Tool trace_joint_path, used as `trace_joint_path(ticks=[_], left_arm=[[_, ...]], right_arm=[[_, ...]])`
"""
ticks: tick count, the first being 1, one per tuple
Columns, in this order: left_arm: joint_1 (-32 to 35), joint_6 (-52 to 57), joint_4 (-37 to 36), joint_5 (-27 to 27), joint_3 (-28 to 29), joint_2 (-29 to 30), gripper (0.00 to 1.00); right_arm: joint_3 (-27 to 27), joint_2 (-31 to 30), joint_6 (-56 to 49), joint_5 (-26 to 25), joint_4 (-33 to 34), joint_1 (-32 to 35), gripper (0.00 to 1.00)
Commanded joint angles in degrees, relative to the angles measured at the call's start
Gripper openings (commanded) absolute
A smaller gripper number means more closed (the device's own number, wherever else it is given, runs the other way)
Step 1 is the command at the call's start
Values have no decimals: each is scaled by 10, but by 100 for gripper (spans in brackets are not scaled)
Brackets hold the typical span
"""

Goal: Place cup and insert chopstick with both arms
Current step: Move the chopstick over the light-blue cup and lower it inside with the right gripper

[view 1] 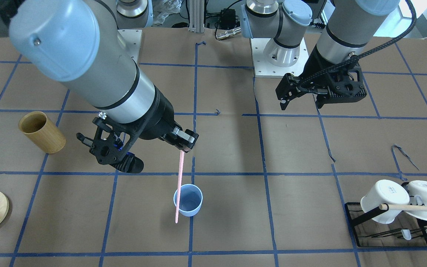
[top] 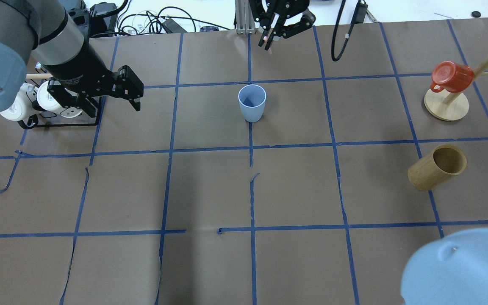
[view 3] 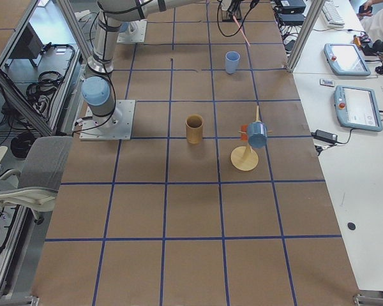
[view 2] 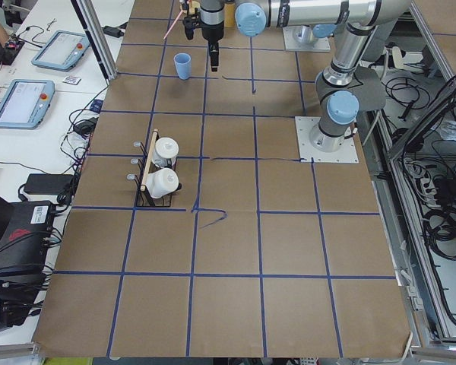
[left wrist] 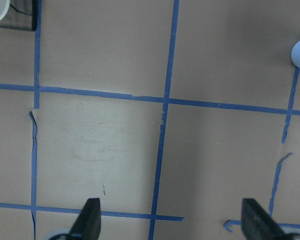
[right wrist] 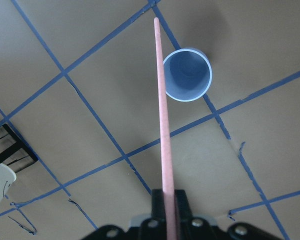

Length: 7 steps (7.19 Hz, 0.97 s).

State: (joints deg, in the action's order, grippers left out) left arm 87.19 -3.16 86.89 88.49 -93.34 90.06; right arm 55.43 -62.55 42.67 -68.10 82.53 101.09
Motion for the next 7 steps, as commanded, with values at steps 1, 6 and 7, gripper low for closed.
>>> trace_joint_path(ticks=[1,6,7], left_arm=[[0,0,2,8,0,1,100],[0,-1,6,8,1,-3,100],[0,-1,10,8,0,-5,100]], right_arm=[[16,7,46,6,-18,16,3],[77,-6,41,5,-22,24,6],[77,-4,41,7,-16,24,6]])
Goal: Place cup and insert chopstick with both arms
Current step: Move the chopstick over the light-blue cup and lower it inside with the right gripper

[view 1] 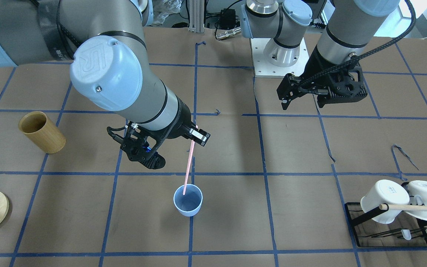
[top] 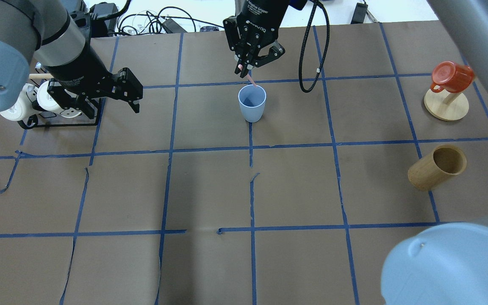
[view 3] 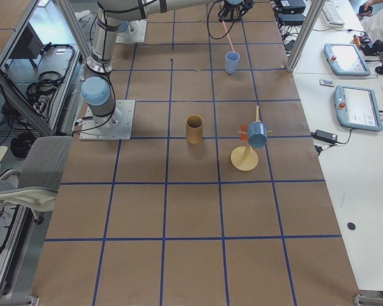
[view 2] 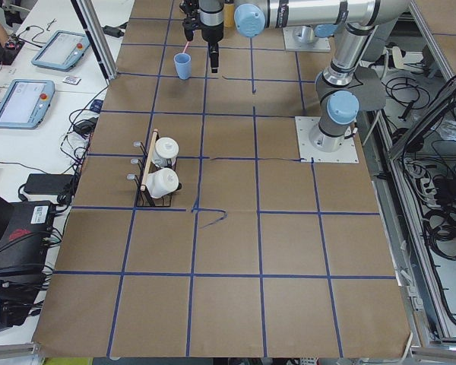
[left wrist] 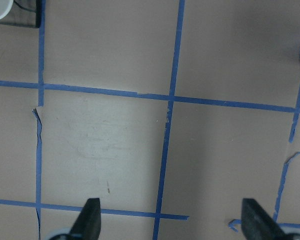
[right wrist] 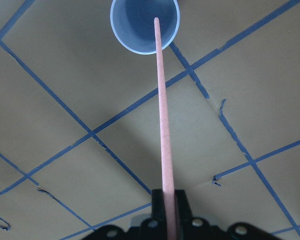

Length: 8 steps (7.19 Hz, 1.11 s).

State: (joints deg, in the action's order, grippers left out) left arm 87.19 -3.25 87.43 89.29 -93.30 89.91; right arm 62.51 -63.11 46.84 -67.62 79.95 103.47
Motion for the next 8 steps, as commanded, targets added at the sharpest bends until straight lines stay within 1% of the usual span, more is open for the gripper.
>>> trace_joint_path(ticks=[1,3,4,5,7,8], left_arm=[[0,0,5,0,0,-6,100],[-2,0,5,0,0,-6,100],[-2,0,5,0,0,-7,100],[-2,0,5,1,0,-7,100],[-2,0,5,0,0,-10,100],[-3,0,5,0,0,-10,100]], right_arm=[[9,4,-2,2,13,1,9],[30,18,-14,-2,48,1,9],[43,17,-16,-5,66,1,14],[48,19,-15,-6,89,1,37],[78,19,-12,-7,126,1,49],[81,19,-12,-10,137,0,61]])
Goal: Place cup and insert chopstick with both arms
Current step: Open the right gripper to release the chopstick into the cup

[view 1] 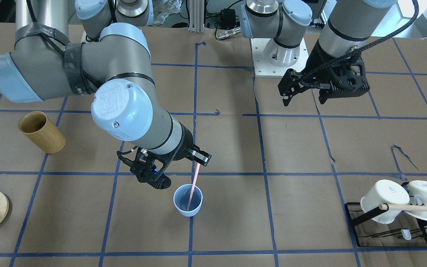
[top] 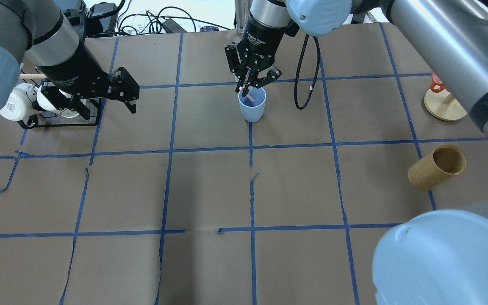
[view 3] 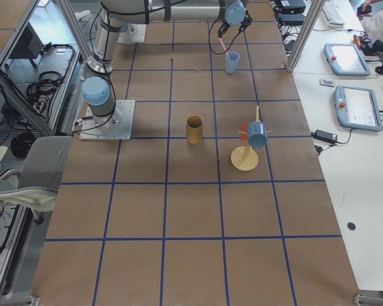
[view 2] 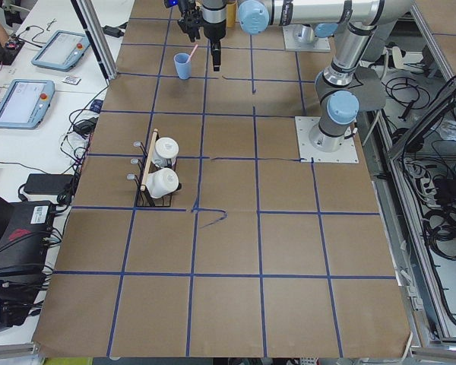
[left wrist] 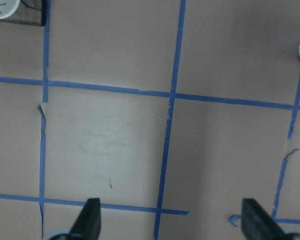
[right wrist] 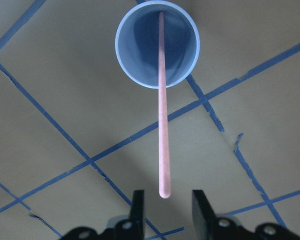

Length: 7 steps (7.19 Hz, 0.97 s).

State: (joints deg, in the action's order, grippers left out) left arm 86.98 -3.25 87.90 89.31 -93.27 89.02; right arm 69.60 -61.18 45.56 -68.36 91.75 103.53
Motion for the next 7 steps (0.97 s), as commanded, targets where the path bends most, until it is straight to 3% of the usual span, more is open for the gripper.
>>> trace_joint_path(ticks=[1,2,3,4,6,7], left_arm=[[-1,0,0,0,0,-1,100],[-1,0,0,0,0,-1,100],[-1,0,0,0,0,0,100],[-1,0,0,0,0,-1,100],[-1,0,0,0,0,0,100],[0,0,-1,-1,0,2,100]], right_arm=[[7,-3,-3,-26,20,-1,66],[-3,-9,-45,-58,20,-5,73],[-22,-30,-123,-98,21,-22,93],[-31,-55,-178,-121,15,-58,100],[5,-149,-312,-192,-6,-86,100],[69,-206,-346,-197,-23,-89,100]])
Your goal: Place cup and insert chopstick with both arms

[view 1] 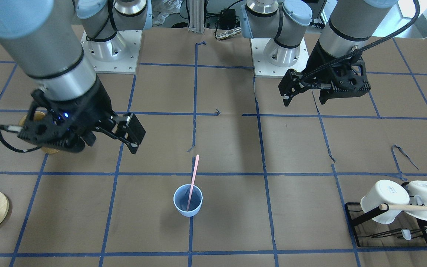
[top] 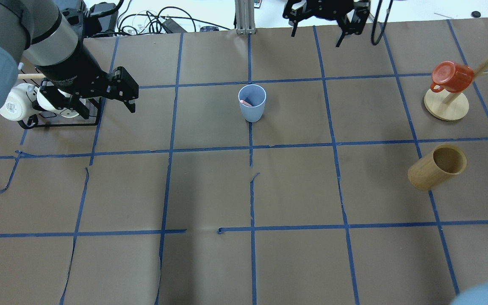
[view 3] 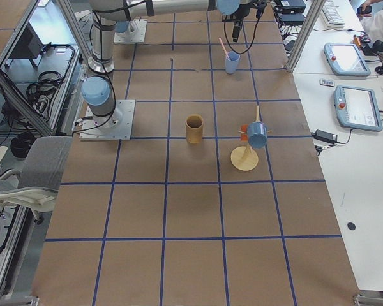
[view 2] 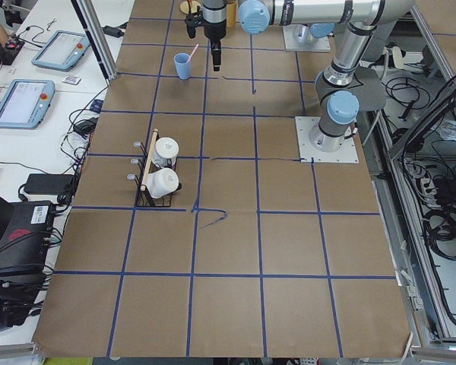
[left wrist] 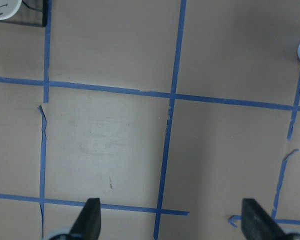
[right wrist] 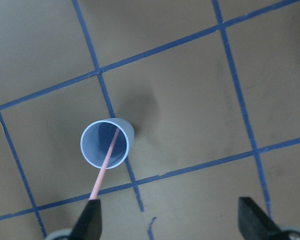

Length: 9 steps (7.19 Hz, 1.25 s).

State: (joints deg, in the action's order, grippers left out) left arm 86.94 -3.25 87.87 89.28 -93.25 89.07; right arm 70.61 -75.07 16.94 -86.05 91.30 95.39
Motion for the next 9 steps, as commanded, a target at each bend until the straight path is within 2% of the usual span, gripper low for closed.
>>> trace_joint_path(ticks=[1,2,3,6,8,9], left_arm=[[2,0,-2,-3,0,3,100],[2,0,-4,-5,0,7,100],[2,0,-4,-4,4,9,100],[2,0,-4,-9,11,15,100],[2,0,-4,-8,11,15,100],[2,0,-4,-8,11,15,100]], right_arm=[[140,-120,-87,-38,6,-9,100],[205,-146,-115,-54,99,-10,100],[222,-150,-149,-54,143,-11,100],[219,-154,-174,-53,138,-14,100],[181,-163,-178,-54,42,-17,99],[181,-163,-187,-50,40,-21,100]])
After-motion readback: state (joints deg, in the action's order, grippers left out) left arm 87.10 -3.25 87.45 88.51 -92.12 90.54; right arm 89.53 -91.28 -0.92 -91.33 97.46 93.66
